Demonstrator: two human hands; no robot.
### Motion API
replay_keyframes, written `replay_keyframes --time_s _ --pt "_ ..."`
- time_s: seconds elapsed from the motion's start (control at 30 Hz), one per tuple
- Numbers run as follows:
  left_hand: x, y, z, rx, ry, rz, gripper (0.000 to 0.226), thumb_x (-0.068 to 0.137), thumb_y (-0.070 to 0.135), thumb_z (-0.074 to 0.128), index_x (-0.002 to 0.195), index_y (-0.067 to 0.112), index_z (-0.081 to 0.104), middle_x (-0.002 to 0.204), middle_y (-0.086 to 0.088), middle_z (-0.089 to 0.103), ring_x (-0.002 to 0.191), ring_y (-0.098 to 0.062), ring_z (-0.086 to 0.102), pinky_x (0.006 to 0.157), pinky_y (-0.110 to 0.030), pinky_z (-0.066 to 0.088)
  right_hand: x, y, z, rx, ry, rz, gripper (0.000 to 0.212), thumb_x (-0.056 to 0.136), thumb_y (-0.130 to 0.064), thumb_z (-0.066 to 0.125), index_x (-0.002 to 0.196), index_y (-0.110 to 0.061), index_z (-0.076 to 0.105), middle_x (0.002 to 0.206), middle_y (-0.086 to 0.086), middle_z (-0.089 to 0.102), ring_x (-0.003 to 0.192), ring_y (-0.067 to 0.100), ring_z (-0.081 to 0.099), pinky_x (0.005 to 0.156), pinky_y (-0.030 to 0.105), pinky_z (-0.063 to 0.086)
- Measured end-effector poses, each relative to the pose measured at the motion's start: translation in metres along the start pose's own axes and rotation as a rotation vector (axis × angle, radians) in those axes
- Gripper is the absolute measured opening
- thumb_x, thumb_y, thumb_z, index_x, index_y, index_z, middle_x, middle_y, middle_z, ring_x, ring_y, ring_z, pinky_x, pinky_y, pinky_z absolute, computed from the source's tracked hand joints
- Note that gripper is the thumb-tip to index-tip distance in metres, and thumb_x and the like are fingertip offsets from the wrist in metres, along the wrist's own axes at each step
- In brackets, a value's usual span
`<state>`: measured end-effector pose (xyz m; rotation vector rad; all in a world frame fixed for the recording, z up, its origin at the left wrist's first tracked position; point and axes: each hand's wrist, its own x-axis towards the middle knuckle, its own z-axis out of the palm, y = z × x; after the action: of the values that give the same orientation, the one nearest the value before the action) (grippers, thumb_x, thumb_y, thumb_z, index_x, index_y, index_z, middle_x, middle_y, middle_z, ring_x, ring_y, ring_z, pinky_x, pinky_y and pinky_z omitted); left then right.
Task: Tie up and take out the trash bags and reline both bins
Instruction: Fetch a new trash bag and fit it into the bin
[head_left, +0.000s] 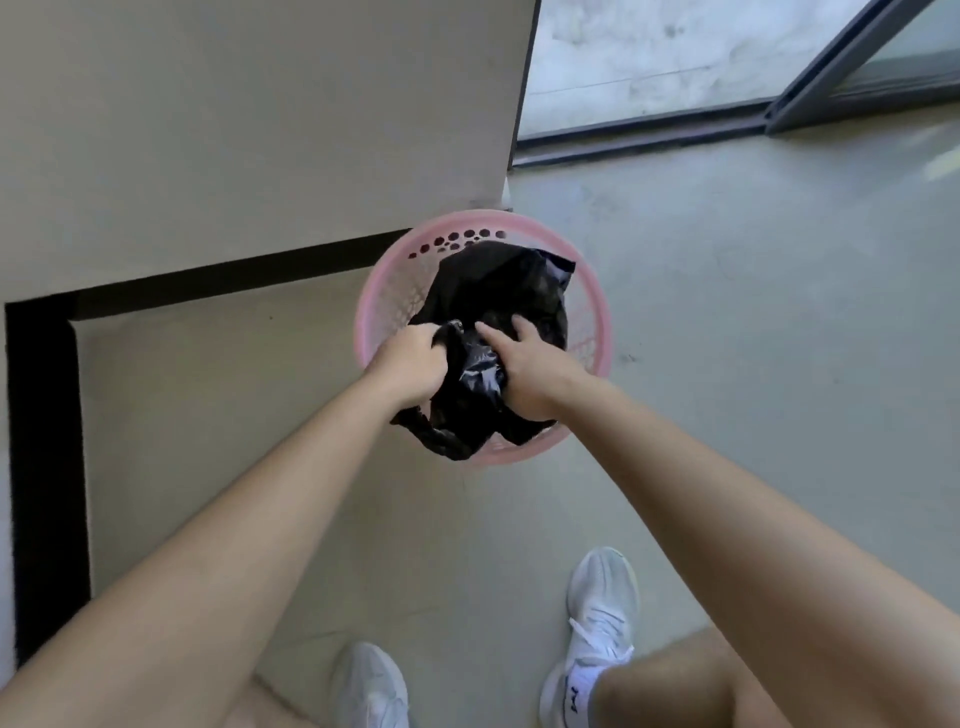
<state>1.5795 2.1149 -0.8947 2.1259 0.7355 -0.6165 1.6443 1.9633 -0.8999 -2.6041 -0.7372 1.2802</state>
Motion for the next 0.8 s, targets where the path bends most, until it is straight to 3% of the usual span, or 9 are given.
replay_keyframes --time_s 0.17,0.33,0.4,0.47,0.6,0.7,0.8 --pt "0.074 -0.015 0.03 0.454 -0.123 0.103 0.022 0.099 0.018 0.038 0.103 0.009 0.058 0.114 -0.014 0.062 0.1 -0.03 0.058 0.081 -0.035 0.044 0.076 0.024 0.036 0.076 -0.124 0.115 0.076 0.096 -0.025 0.047 0.159 -0.023 0.005 0.16 0.023 0.011 0.143 0.043 0.028 0.117 0.044 0.03" --pt "0.102 -0.03 0.043 0.757 -0.295 0.107 0.029 0.097 0.015 0.04 0.112 0.002 0.06 0.114 -0.015 0.063 0.093 -0.028 0.059 0.08 -0.034 0.047 0.095 0.037 0.044 -0.01 -0.098 0.139 0.052 0.091 -0.024 0.053 0.141 -0.013 0.044 0.142 0.013 0.051 0.126 0.032 0.051 0.107 0.038 0.042" --pt "0.096 -0.025 0.035 0.809 -0.257 0.137 0.029 0.096 0.016 0.042 0.118 0.004 0.057 0.113 -0.011 0.062 0.091 -0.026 0.058 0.081 -0.034 0.049 0.082 0.036 0.036 0.047 -0.033 0.147 0.059 0.089 -0.019 0.057 0.145 -0.012 0.04 0.142 0.011 0.05 0.126 0.031 0.051 0.104 0.037 0.044" --pt "0.076 -0.016 0.02 0.847 -0.097 0.215 0.028 0.094 0.019 0.047 0.119 0.009 0.053 0.105 -0.006 0.062 0.09 -0.026 0.062 0.078 -0.038 0.053 0.059 0.029 0.023 0.079 0.097 0.127 0.069 0.087 -0.013 0.056 0.152 -0.017 0.032 0.145 0.011 0.046 0.128 0.031 0.05 0.102 0.037 0.046" --pt "0.043 -0.006 -0.013 0.687 0.298 0.525 0.043 0.089 0.047 0.061 0.121 0.021 0.05 0.11 0.005 0.06 0.102 -0.022 0.06 0.074 -0.035 0.047 0.014 0.021 -0.002 0.0 0.485 0.022 0.067 0.086 -0.012 0.055 0.148 -0.028 0.036 0.139 0.006 0.044 0.119 0.031 0.055 0.088 0.038 0.048" --pt "0.042 -0.015 -0.037 0.368 0.336 0.793 0.028 0.09 0.045 0.063 0.105 0.022 0.066 0.097 0.01 0.059 0.093 -0.016 0.061 0.074 -0.034 0.047 -0.008 0.032 -0.014 -0.116 0.708 0.023 0.054 0.09 -0.025 0.061 0.141 -0.032 0.045 0.132 0.002 0.049 0.109 0.031 0.061 0.079 0.038 0.048" --pt "0.043 -0.036 -0.057 0.192 0.388 0.798 0.017 0.093 0.035 0.063 0.096 0.023 0.076 0.089 0.006 0.069 0.084 -0.015 0.065 0.076 -0.03 0.047 -0.02 0.062 -0.013 -0.055 0.781 0.193 0.044 0.087 -0.044 0.067 0.127 -0.03 0.057 0.116 0.005 0.055 0.096 0.033 0.064 0.073 0.036 0.043"
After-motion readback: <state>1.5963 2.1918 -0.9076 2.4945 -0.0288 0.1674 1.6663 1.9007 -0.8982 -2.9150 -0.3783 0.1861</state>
